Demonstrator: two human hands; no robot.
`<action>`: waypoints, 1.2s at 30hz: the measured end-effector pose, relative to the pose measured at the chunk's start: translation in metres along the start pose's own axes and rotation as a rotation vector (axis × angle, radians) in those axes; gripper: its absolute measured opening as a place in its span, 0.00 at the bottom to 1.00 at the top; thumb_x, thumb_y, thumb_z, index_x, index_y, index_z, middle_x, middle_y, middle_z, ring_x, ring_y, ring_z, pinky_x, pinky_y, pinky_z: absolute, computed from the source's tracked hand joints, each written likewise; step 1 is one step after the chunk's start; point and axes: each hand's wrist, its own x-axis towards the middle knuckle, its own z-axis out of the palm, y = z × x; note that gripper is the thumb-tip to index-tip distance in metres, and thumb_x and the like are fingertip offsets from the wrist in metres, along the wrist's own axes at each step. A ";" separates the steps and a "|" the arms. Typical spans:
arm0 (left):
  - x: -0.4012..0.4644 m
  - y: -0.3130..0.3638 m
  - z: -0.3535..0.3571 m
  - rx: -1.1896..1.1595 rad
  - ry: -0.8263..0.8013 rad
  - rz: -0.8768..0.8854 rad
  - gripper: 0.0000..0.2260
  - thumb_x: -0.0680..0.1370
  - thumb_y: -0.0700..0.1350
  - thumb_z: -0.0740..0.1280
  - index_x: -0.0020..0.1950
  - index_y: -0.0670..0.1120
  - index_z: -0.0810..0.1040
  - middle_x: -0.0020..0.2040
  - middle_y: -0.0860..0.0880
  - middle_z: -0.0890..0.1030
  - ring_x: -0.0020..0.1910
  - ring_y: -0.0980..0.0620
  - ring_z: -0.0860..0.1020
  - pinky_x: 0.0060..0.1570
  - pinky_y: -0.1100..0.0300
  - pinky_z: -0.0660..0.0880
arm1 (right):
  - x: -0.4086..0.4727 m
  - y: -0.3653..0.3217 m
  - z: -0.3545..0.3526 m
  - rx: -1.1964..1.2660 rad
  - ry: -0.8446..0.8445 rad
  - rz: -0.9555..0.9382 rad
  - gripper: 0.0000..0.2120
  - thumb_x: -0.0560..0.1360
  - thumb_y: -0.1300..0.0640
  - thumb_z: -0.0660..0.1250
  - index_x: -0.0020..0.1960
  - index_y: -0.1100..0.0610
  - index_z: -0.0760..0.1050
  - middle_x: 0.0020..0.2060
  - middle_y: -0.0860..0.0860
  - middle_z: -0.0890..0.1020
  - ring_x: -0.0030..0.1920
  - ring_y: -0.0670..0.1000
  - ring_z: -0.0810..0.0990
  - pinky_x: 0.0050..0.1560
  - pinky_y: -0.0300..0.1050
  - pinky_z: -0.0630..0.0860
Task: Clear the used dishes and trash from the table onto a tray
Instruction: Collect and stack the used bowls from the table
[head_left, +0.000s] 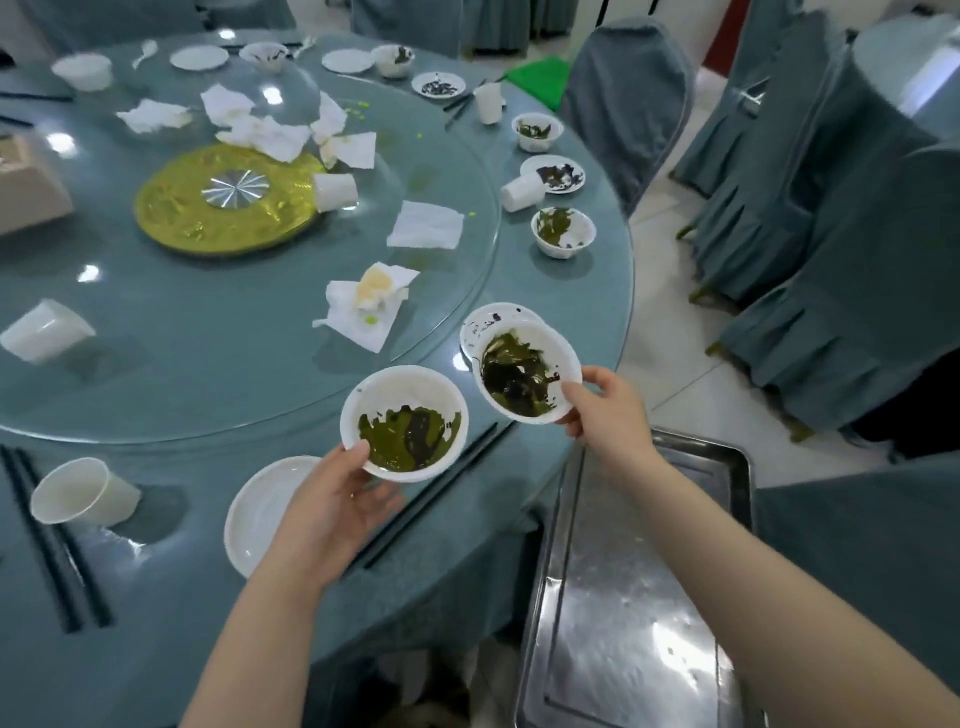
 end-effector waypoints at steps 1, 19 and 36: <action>0.000 -0.004 0.010 0.034 -0.032 -0.012 0.09 0.78 0.48 0.62 0.56 0.49 0.77 0.47 0.48 0.84 0.44 0.50 0.84 0.45 0.53 0.77 | -0.009 -0.002 -0.014 0.026 0.014 -0.007 0.07 0.77 0.57 0.64 0.55 0.52 0.76 0.33 0.50 0.81 0.22 0.41 0.74 0.23 0.33 0.69; -0.147 -0.182 0.256 0.408 -0.619 -0.102 0.22 0.72 0.51 0.68 0.65 0.55 0.74 0.53 0.46 0.83 0.48 0.49 0.82 0.47 0.53 0.79 | -0.209 0.101 -0.307 0.156 0.269 -0.101 0.06 0.76 0.55 0.66 0.49 0.48 0.80 0.35 0.44 0.84 0.31 0.39 0.79 0.30 0.34 0.73; -0.242 -0.325 0.474 0.608 -1.033 -0.283 0.21 0.71 0.61 0.65 0.57 0.49 0.80 0.47 0.44 0.82 0.45 0.46 0.80 0.45 0.52 0.79 | -0.298 0.168 -0.539 0.253 0.581 0.080 0.07 0.78 0.54 0.63 0.48 0.55 0.79 0.43 0.54 0.84 0.43 0.54 0.84 0.44 0.51 0.83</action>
